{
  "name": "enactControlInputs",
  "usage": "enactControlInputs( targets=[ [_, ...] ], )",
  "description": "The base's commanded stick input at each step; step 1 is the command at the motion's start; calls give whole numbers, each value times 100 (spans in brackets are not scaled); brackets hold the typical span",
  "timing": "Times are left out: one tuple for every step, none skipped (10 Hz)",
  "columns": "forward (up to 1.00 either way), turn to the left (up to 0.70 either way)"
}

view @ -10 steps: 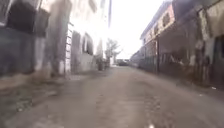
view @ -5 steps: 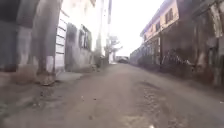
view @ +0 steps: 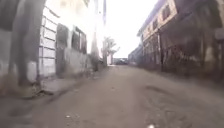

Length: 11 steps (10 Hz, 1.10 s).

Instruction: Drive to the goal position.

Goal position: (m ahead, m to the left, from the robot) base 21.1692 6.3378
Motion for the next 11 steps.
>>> enactControlInputs(
  targets=[
    [100, 0],
    [100, 0],
    [100, 0],
    [100, 0],
    [100, 0],
    [100, 0],
    [100, 0],
    [100, -27],
    [100, -27],
    [100, -14],
    [100, 0]
  ],
)
